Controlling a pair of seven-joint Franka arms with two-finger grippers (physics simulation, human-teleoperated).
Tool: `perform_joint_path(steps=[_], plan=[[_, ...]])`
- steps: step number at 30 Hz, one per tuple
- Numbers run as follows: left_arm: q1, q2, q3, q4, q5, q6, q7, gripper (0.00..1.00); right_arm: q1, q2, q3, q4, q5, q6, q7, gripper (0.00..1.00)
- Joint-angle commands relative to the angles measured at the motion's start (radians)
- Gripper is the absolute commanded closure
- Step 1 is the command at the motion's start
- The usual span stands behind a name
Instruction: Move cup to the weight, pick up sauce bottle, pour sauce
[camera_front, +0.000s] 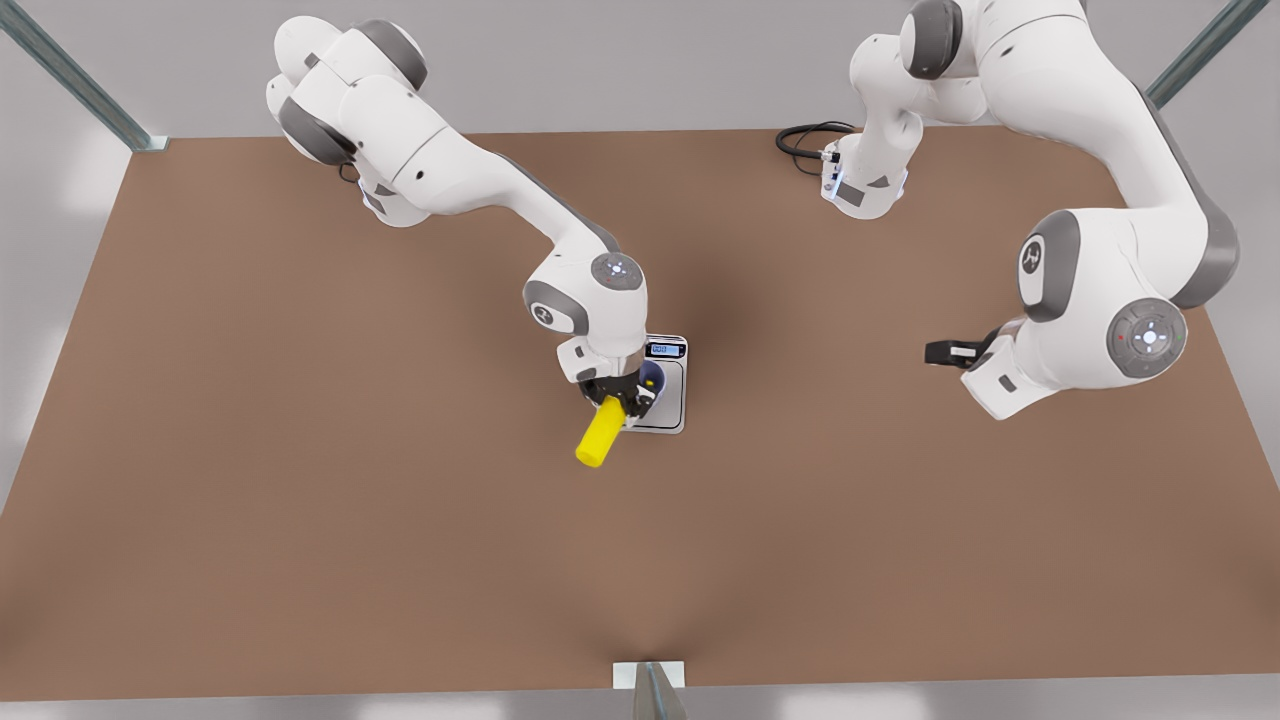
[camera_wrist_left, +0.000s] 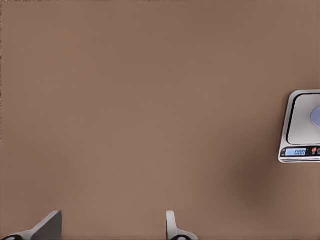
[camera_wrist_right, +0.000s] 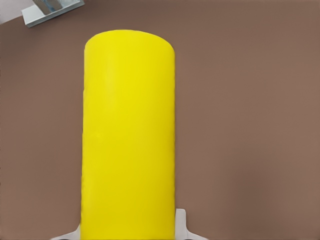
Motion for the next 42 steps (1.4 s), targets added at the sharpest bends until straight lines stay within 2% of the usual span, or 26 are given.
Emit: perform_joint_path(steps=[1, 4, 9, 13, 15, 21, 23, 24, 26, 33, 36, 38, 42], plan=[[0.000, 0.000, 0.000, 0.000, 0.000, 0.000, 0.000, 0.00, 0.000, 0.000, 0.000, 0.001, 0.000, -0.004, 0.000, 0.54], [0.000, -0.002, 0.000, 0.002, 0.000, 0.000, 0.000, 0.00, -0.003, -0.020, 0.000, 0.011, 0.019, -0.005, 0.003, 0.54], [0.000, -0.007, 0.002, 0.002, 0.000, 0.000, -0.003, 0.00, -0.070, -0.086, 0.005, 0.007, 0.190, -0.004, -0.003, 0.54], [0.000, -0.010, 0.002, 0.000, 0.000, -0.003, 0.000, 0.00, -0.248, -0.146, 0.112, -0.035, 0.350, -0.011, -0.012, 0.54], [0.000, -0.011, 0.000, 0.000, 0.000, -0.008, -0.002, 0.00, -0.274, -0.189, 0.103, -0.059, 0.493, -0.008, -0.027, 0.54], [0.000, -0.088, 0.003, 0.003, 0.000, -0.068, 0.003, 0.00, -0.342, -0.256, -0.015, -0.104, 0.921, -0.041, -0.208, 0.51], [0.000, -0.079, 0.003, -0.002, 0.002, -0.068, 0.001, 0.00, -0.356, -0.281, -0.118, -0.153, 1.174, -0.056, -0.386, 0.52], [0.000, -0.077, 0.003, -0.002, 0.002, -0.066, 0.000, 0.00, -0.371, -0.284, -0.135, -0.159, 1.221, -0.082, -0.435, 0.55], [0.000, -0.077, 0.003, -0.003, 0.005, -0.068, 0.000, 0.00, -0.402, -0.282, -0.178, -0.179, 1.330, -0.114, -0.518, 0.55], [0.000, -0.071, 0.011, -0.003, 0.005, -0.066, -0.011, 0.00, -0.414, -0.282, -0.439, -0.302, 1.718, -0.356, -0.799, 0.55], [0.000, -0.065, 0.011, -0.003, 0.027, -0.065, -0.011, 0.00, -0.463, -0.308, -0.454, -0.325, 1.766, -0.522, -0.800, 0.55], [0.000, -0.059, 0.011, -0.003, 0.027, -0.065, -0.014, 0.00, -0.463, -0.386, -0.454, -0.430, 1.812, -0.524, -0.823, 0.55], [0.000, -0.054, 0.011, -0.003, 0.027, -0.066, -0.014, 0.00, -0.486, -0.446, -0.454, -0.578, 1.902, -0.538, -0.839, 0.55]])
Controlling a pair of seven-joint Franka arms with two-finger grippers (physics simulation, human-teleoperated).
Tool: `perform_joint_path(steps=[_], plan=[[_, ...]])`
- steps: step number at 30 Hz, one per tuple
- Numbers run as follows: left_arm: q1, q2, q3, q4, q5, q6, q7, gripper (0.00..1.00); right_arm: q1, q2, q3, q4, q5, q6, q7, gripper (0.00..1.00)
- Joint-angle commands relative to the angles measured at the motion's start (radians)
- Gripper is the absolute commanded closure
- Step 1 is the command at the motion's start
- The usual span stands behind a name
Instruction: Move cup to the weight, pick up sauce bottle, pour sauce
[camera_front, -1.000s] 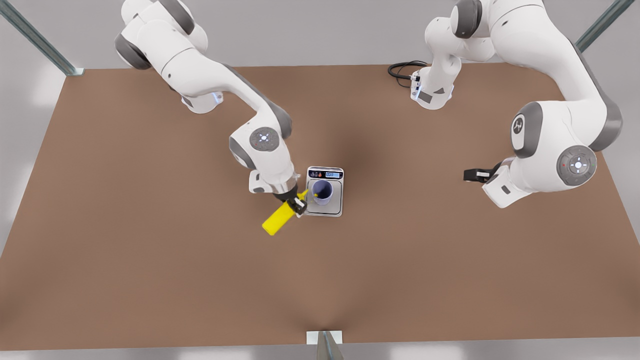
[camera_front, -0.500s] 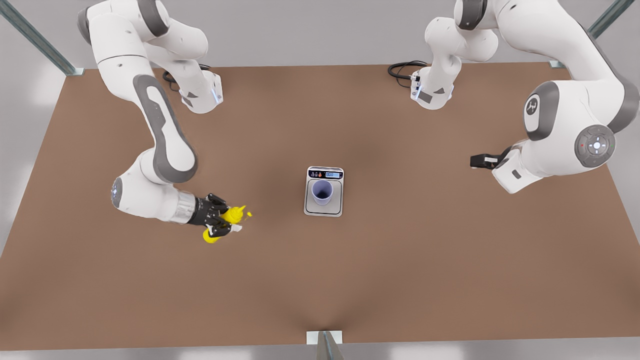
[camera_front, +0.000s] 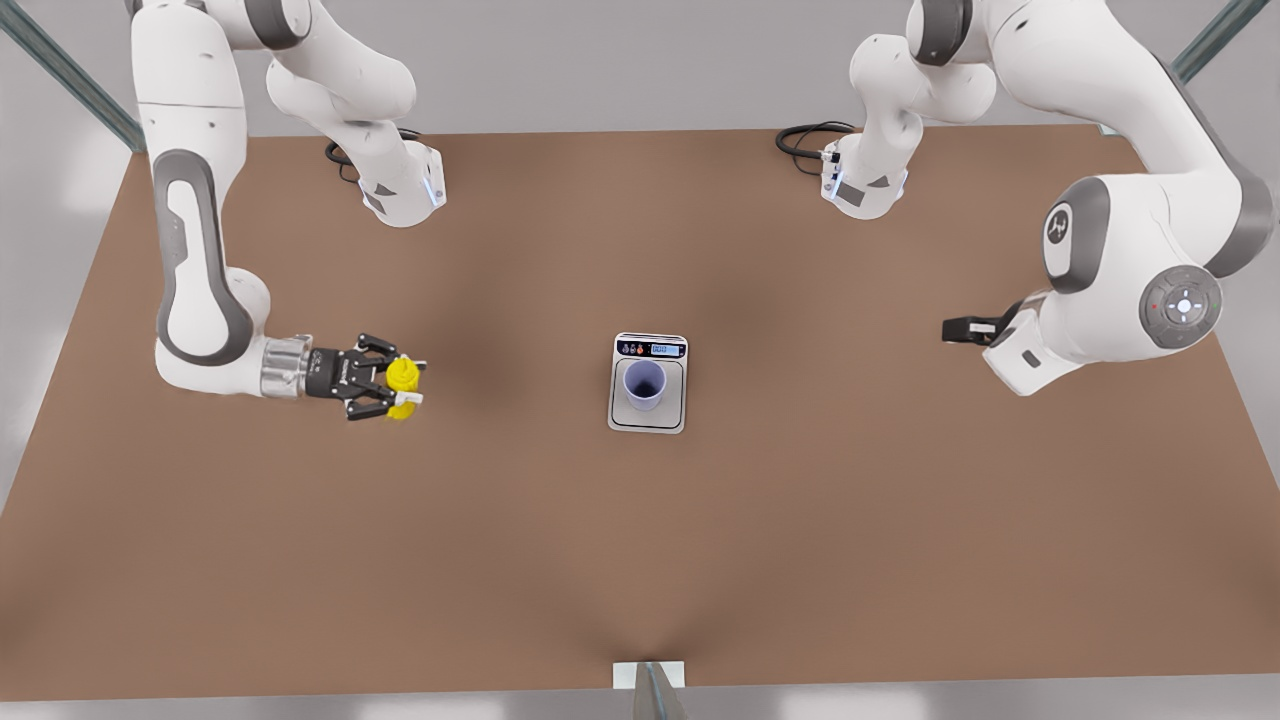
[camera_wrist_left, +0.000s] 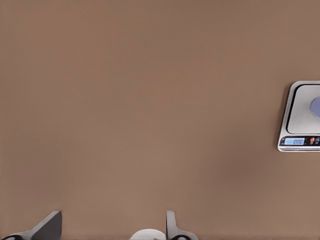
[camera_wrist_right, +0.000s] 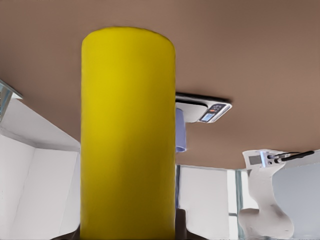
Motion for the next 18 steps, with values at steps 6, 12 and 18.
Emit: perform_joint_path(steps=[6, 12, 18], plan=[[0.000, 0.005, 0.000, 0.000, 0.015, 0.006, -0.003, 0.00, -0.081, 0.016, 0.000, -0.114, 0.019, -0.080, -0.148, 0.54], [0.000, 0.010, -0.001, 0.002, 0.032, 0.011, -0.002, 0.00, -0.198, 0.211, 0.000, -0.114, 0.032, -0.215, -0.305, 0.54], [0.000, 0.010, -0.001, 0.002, 0.034, 0.009, -0.002, 0.00, -0.221, 0.285, 0.005, -0.111, 0.025, -0.222, -0.322, 0.51]])
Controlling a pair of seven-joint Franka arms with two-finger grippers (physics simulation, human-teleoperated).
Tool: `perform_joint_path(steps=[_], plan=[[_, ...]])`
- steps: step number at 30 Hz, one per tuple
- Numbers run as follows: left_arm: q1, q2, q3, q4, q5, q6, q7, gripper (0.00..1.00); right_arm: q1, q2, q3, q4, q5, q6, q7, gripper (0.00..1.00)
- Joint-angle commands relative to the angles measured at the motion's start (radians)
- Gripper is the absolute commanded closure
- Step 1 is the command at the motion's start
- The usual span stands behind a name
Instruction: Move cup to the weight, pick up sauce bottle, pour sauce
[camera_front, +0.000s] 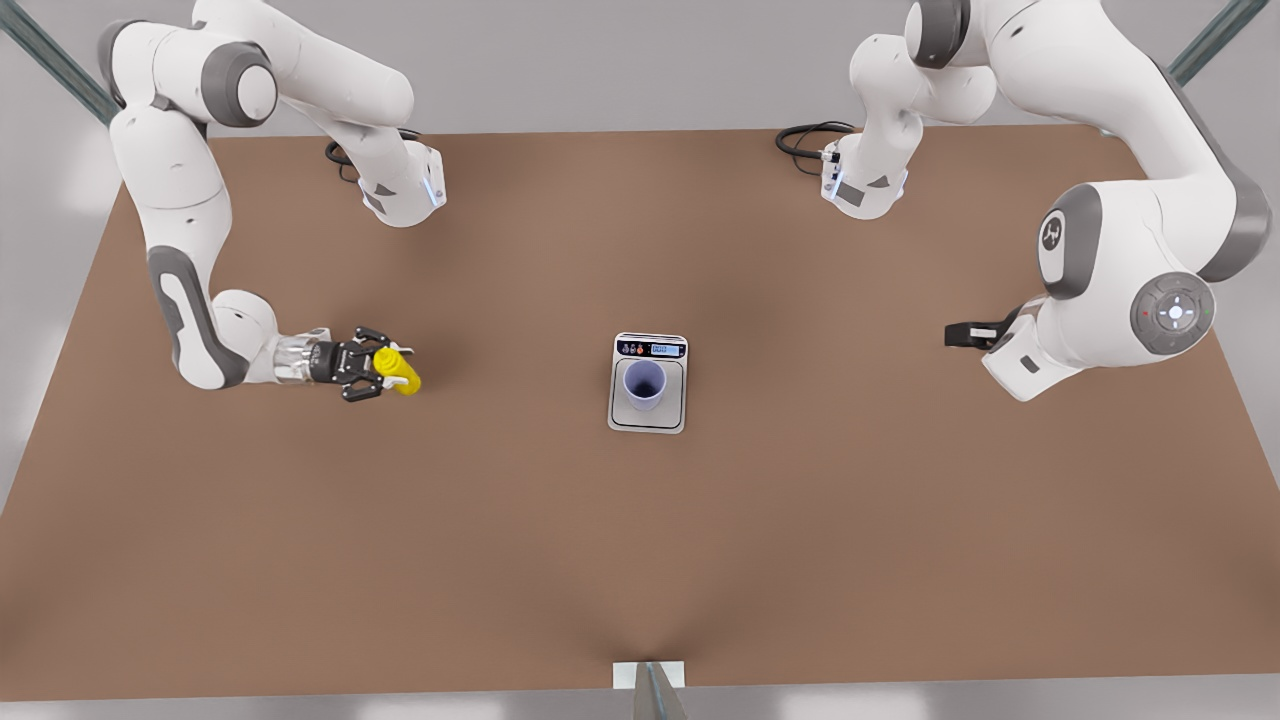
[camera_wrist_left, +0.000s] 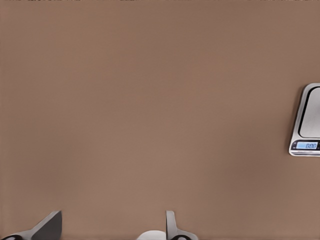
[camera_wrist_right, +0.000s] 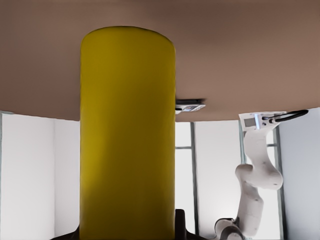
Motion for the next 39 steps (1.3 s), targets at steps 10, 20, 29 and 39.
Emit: perform_joint_path(steps=[10, 20, 29, 39], plan=[[0.000, 0.003, 0.000, 0.000, 0.001, 0.002, 0.001, 0.00, 0.005, 0.038, 0.000, 0.003, -0.004, 0.018, -0.048, 0.04], [0.000, 0.004, 0.000, 0.000, 0.001, 0.003, 0.000, 0.00, 0.002, 0.057, 0.000, 0.018, -0.009, 0.018, -0.049, 0.00], [-0.002, 0.004, -0.001, 0.003, 0.003, 0.000, 0.000, 0.00, -0.002, 0.055, 0.000, 0.033, -0.013, 0.019, -0.041, 0.00], [-0.003, 0.004, -0.003, 0.005, 0.003, -0.003, -0.002, 0.00, -0.044, 0.041, -0.055, 0.033, -0.128, 0.009, -0.071, 0.00]])
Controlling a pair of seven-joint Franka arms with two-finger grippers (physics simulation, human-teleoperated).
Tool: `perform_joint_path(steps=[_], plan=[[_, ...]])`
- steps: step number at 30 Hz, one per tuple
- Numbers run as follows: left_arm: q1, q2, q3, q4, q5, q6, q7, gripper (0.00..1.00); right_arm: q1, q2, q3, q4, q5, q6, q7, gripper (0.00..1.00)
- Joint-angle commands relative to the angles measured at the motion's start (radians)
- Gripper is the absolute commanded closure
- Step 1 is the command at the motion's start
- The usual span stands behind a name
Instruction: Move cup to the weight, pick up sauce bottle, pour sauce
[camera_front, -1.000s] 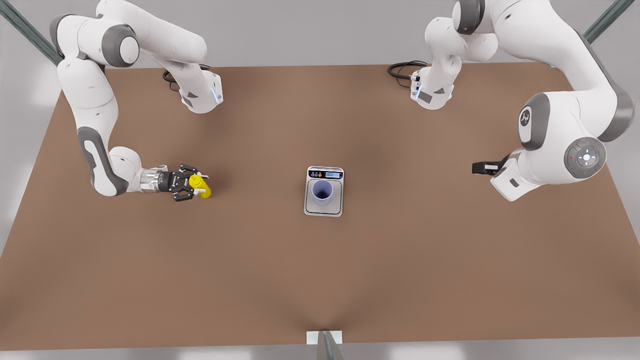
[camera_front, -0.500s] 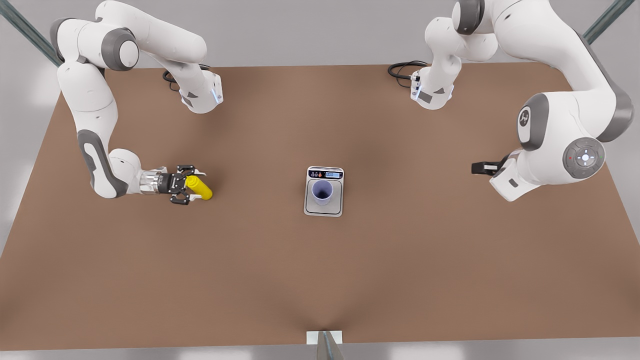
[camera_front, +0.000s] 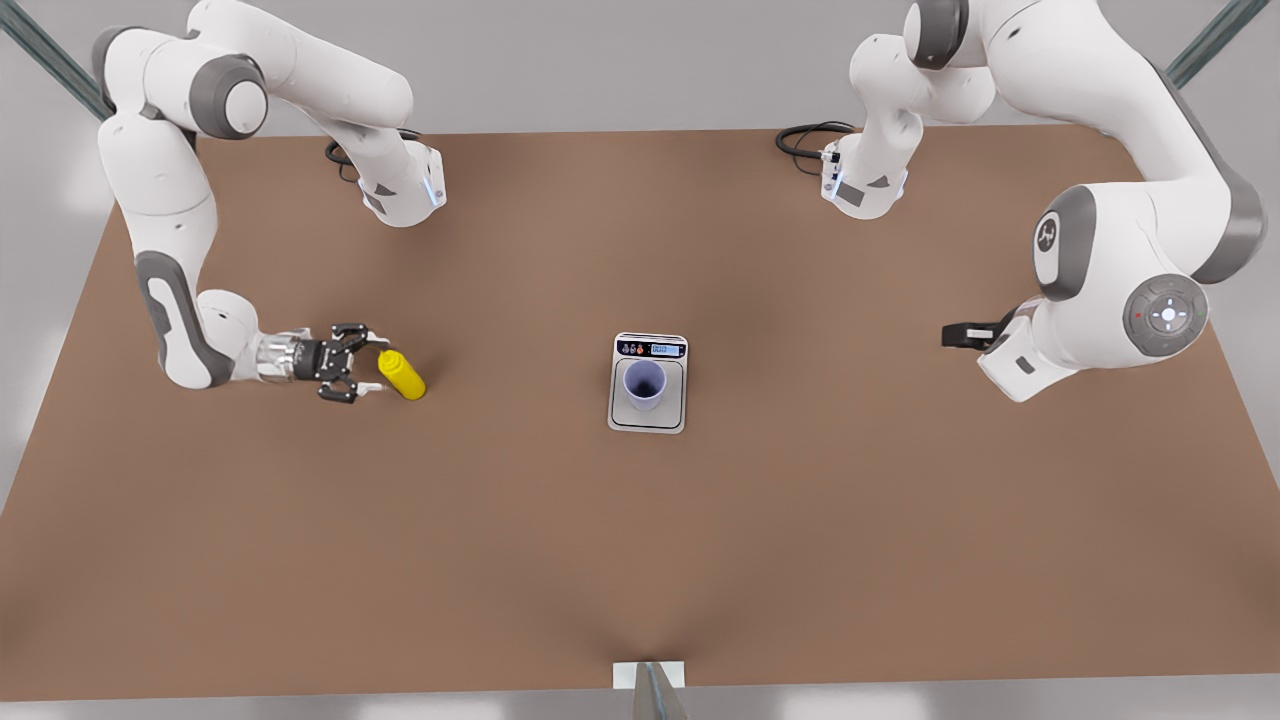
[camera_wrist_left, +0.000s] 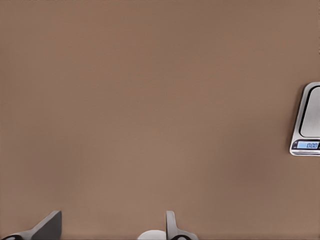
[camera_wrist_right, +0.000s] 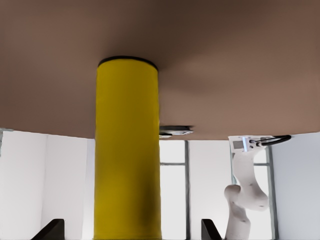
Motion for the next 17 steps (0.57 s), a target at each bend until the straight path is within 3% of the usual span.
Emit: perform_joint_path(steps=[1, 3, 4, 7, 9, 10, 12, 14, 17], plan=[[-0.002, 0.000, 0.000, 0.000, 0.000, 0.000, 0.000, 0.00, 0.001, -0.002, -0.008, 0.001, -0.005, -0.002, 0.000, 0.00], [-0.002, -0.002, -0.004, 0.006, -0.012, 0.003, 0.003, 0.00, -0.001, -0.012, -0.055, 0.021, -0.067, -0.029, -0.005, 0.00], [-0.002, -0.009, -0.004, 0.008, -0.014, 0.006, 0.009, 0.00, 0.014, -0.017, -0.119, 0.088, -0.122, -0.068, -0.003, 0.00], [0.000, -0.029, 0.003, 0.060, -0.009, 0.040, 0.000, 0.00, 0.117, -0.078, -0.240, 0.484, -0.292, -0.186, -0.008, 0.00], [0.003, -0.074, 0.003, 0.054, -0.001, -0.009, 0.012, 0.00, 0.258, -0.204, -0.245, 0.665, -0.453, -0.181, -0.008, 0.00], [0.058, -0.135, -0.061, -0.010, 0.000, 0.005, 0.005, 0.00, 0.350, -0.288, -0.231, 0.712, -0.604, -0.152, -0.008, 0.00], [0.074, -0.181, -0.132, -0.047, 0.095, 0.026, 0.002, 0.00, 0.410, -0.387, -0.079, 0.765, -0.858, -0.071, -0.023, 0.00], [0.075, -0.192, -0.133, -0.057, 0.081, 0.031, 0.002, 0.00, 0.401, -0.437, 0.099, 0.759, -1.051, 0.004, -0.117, 0.00], [0.075, -0.189, -0.133, -0.057, 0.081, 0.037, 0.002, 0.00, 0.403, -0.491, 0.137, 0.679, -1.105, 0.075, -0.184, 0.00]])
